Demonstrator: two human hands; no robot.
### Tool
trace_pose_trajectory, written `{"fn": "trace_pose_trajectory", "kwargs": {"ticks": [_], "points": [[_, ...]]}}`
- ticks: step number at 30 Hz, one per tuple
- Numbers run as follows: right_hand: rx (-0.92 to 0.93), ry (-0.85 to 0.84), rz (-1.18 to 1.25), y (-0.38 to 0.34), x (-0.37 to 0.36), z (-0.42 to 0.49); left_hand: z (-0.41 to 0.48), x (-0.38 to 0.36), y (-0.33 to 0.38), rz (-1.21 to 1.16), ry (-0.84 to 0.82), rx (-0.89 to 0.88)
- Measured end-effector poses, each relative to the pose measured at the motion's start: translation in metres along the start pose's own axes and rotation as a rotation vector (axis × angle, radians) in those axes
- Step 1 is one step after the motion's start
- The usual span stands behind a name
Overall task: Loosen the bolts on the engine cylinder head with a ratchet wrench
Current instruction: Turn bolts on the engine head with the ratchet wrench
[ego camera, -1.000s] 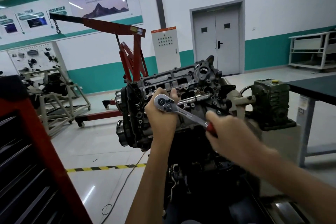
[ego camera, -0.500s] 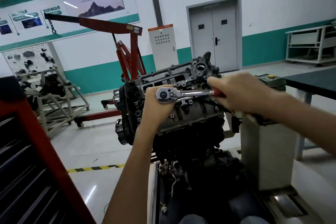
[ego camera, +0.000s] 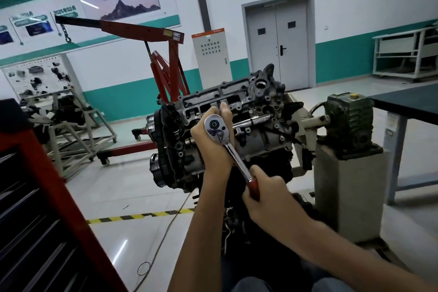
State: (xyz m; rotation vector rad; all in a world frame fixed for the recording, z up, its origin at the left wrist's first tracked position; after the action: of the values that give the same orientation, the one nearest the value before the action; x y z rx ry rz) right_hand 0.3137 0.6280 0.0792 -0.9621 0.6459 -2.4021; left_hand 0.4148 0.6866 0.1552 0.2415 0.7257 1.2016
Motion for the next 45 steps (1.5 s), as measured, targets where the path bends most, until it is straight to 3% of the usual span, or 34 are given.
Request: {"fn": "trace_pose_trajectory", "kwargs": {"ticks": [5,8,11,14,17,21,23,25,32,34,39,42,45], "points": [[0.320,-0.129,-0.469,0.015,0.071,0.056,0.010,0.014,0.002,0.212,-0.191,-0.130],[0.517,-0.087,-0.710,0.005,0.111,0.100,0.021,0.015,0.010,0.310,-0.387,-0.200],[0.533,-0.087,-0.770,-0.001,0.117,0.109,0.023,0.019,0.007,0.337,-0.418,-0.185],[0.362,-0.096,-0.609,0.006,0.088,0.076,0.009,0.022,0.000,0.307,-0.142,-0.103],[0.174,0.018,-0.372,0.005,0.047,0.031,0.000,0.010,0.001,0.162,0.069,-0.042],[-0.050,0.021,-0.001,-0.005,-0.005,-0.006,-0.004,0.003,-0.003,0.007,0.011,0.104],[-0.026,0.000,-0.007,-0.002,0.001,-0.002,-0.004,0.006,-0.006,-0.026,0.023,0.159],[0.082,-0.035,-0.155,0.004,0.024,0.013,0.003,0.011,-0.008,0.108,-0.009,0.027],[0.469,0.002,-0.723,0.007,0.108,0.095,0.025,0.017,0.005,0.352,-0.410,-0.201],[0.438,-0.004,-0.739,0.006,0.103,0.094,0.023,0.020,0.003,0.359,-0.333,-0.182],[0.196,0.055,-0.464,0.004,0.049,0.042,-0.004,0.016,-0.001,0.159,0.108,-0.048],[-0.022,0.017,-0.145,-0.002,0.006,0.005,-0.008,-0.003,0.001,-0.148,0.144,0.103],[-0.054,0.014,0.004,-0.003,-0.007,-0.004,-0.002,-0.005,-0.002,-0.068,0.091,0.027]]}}
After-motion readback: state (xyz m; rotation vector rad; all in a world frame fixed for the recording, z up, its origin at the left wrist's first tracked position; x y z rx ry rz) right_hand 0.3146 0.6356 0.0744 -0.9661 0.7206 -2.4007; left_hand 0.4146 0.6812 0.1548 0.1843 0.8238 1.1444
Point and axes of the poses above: each hand's wrist, its own z-axis towards the middle knuckle, its own x-axis out of the back of the hand, y = z × x, the point moved 2 cm from there along z, towards the middle knuckle, and after that the axes turned 9 degrees about y, right-handed, at the moved point
